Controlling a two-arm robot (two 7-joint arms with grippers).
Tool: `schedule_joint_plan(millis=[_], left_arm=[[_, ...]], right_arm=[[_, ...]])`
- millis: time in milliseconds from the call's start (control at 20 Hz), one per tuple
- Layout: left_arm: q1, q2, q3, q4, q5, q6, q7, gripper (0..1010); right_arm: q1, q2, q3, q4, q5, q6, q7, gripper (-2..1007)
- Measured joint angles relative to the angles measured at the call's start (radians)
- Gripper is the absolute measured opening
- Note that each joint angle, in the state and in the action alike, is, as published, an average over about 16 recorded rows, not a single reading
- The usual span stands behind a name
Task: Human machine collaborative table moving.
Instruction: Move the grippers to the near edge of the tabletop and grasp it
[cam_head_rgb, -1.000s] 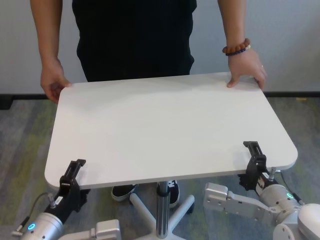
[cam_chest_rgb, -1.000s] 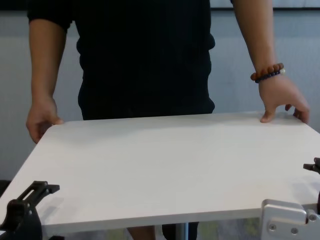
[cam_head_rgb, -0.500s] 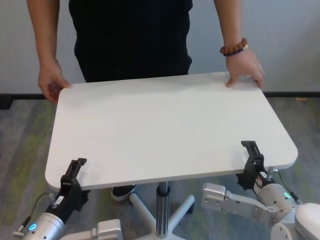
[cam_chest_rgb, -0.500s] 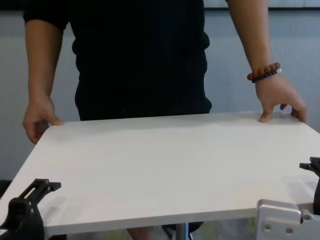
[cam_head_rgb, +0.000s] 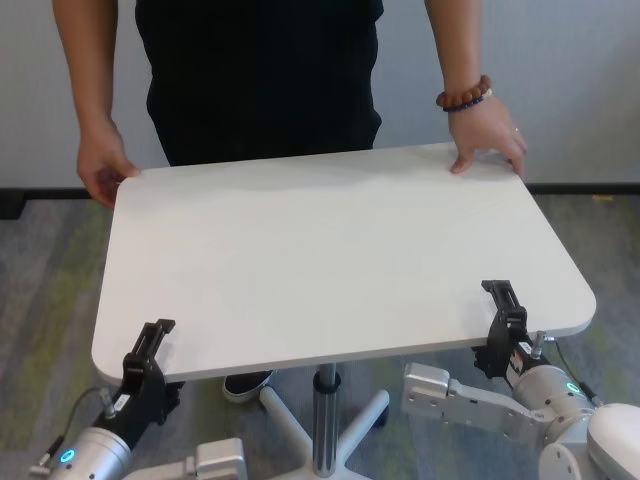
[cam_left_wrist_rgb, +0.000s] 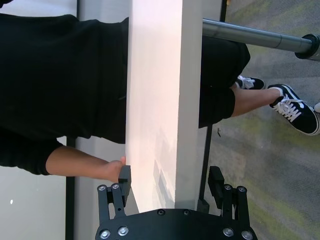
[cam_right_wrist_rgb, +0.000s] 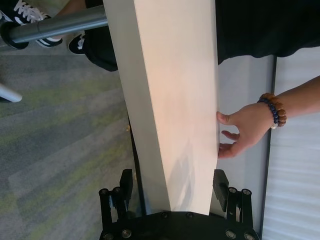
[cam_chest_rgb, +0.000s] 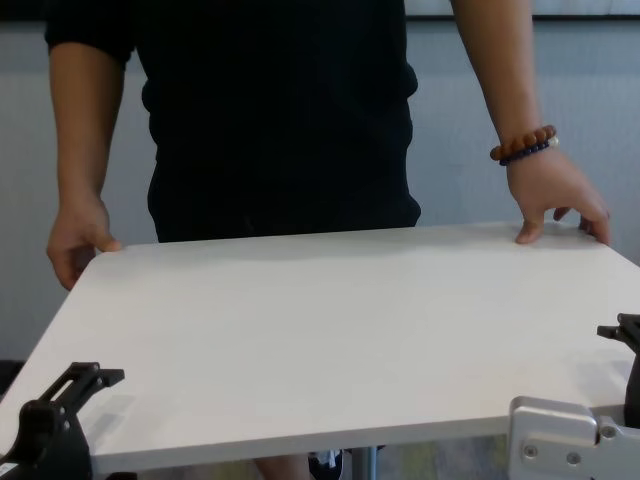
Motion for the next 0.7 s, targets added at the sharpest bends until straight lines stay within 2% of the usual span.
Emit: schedule_joint_plan(millis=[700], left_arm=[[0.0, 0.0, -0.001, 0.0, 0.0, -0.001, 0.0, 1001]], right_arm=[[0.011, -0.033, 0.013, 0.032, -0.04, -0.006, 0.014, 1005]])
